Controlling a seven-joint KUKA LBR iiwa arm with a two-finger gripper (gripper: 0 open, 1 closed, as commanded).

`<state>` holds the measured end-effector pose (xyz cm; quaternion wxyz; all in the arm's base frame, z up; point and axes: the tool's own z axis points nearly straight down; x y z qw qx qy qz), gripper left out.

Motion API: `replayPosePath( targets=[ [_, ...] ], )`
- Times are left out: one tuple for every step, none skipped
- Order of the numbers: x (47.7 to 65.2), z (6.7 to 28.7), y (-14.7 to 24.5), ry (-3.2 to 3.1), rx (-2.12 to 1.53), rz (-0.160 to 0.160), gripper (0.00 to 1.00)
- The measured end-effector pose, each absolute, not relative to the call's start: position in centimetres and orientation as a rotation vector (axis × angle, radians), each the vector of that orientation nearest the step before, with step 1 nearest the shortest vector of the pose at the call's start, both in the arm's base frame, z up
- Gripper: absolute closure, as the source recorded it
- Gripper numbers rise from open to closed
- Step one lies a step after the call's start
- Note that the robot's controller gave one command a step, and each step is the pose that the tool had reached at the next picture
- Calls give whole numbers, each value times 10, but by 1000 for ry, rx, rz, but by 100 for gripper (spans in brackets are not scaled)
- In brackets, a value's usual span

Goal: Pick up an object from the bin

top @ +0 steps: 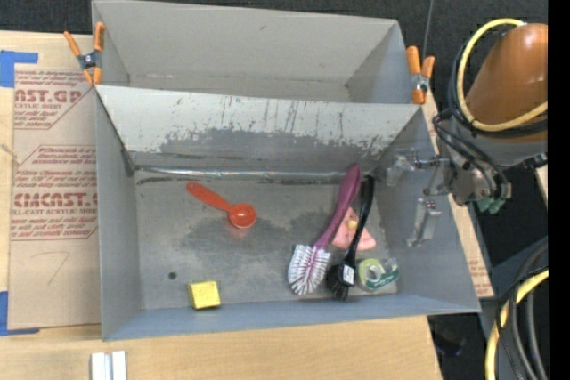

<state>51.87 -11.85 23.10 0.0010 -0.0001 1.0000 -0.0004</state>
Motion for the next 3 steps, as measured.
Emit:
replayPosePath(
  targets=[
    [519,231,-118,3139,0,-1,0],
    [516,171,-98,3138,-152,0,0],
    [513,173,-98,3134,-163,-2,0]
  ],
)
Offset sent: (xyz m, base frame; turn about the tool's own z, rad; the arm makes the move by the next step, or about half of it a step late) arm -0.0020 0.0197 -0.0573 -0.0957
